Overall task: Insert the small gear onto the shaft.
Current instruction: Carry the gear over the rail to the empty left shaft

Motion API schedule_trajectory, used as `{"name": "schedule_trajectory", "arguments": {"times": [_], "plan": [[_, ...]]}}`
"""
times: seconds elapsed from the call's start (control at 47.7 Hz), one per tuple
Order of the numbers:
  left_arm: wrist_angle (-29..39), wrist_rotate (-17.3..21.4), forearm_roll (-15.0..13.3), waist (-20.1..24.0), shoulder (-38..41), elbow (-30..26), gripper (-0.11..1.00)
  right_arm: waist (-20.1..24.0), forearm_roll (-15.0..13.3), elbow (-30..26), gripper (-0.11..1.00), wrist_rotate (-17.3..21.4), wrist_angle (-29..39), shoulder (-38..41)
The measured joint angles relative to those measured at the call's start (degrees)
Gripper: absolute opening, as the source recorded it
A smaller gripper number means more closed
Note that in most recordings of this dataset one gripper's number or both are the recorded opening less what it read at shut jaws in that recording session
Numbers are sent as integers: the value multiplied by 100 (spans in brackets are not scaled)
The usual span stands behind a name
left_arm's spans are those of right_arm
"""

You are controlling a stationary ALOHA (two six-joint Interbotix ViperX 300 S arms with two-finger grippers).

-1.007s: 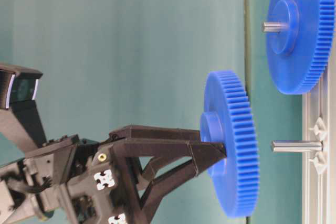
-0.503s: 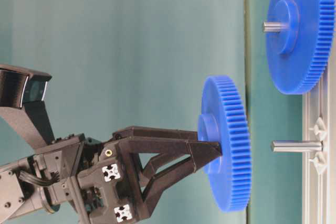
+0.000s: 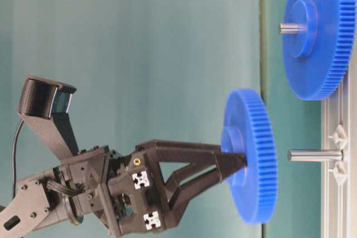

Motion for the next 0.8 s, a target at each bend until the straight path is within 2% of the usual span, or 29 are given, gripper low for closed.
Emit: {"name": "schedule_trajectory", "arguments": {"times": [0.797], "plan": [[-272, 9, 0, 176, 220, 272, 70, 0, 0, 0, 7, 0, 0, 0]]}}
